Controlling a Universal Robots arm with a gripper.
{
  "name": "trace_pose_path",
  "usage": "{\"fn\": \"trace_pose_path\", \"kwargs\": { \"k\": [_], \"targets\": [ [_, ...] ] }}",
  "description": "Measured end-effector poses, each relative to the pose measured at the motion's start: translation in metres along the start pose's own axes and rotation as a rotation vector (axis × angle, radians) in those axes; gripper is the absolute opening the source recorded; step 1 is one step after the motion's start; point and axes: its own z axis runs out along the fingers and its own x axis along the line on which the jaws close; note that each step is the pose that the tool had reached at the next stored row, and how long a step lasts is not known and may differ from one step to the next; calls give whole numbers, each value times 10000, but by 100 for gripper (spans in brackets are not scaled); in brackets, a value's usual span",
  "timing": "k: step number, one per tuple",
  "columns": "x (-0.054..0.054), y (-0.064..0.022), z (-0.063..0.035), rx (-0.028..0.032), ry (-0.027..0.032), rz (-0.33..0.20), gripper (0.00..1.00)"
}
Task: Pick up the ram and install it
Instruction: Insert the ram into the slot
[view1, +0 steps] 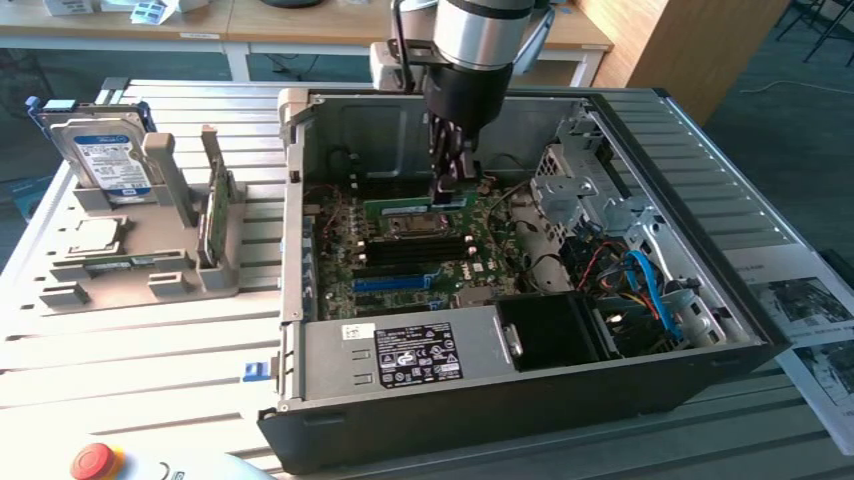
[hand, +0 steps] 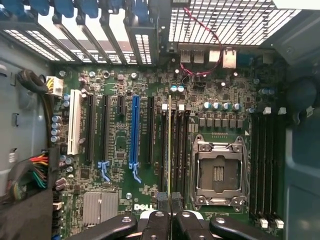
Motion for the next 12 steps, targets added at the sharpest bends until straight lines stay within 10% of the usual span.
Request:
{"fn": "trace_pose_path", "kwargs": {
  "k": [12],
  "targets": [
    [-1, -6, 169, 0, 0, 0, 12]
  ]
}}
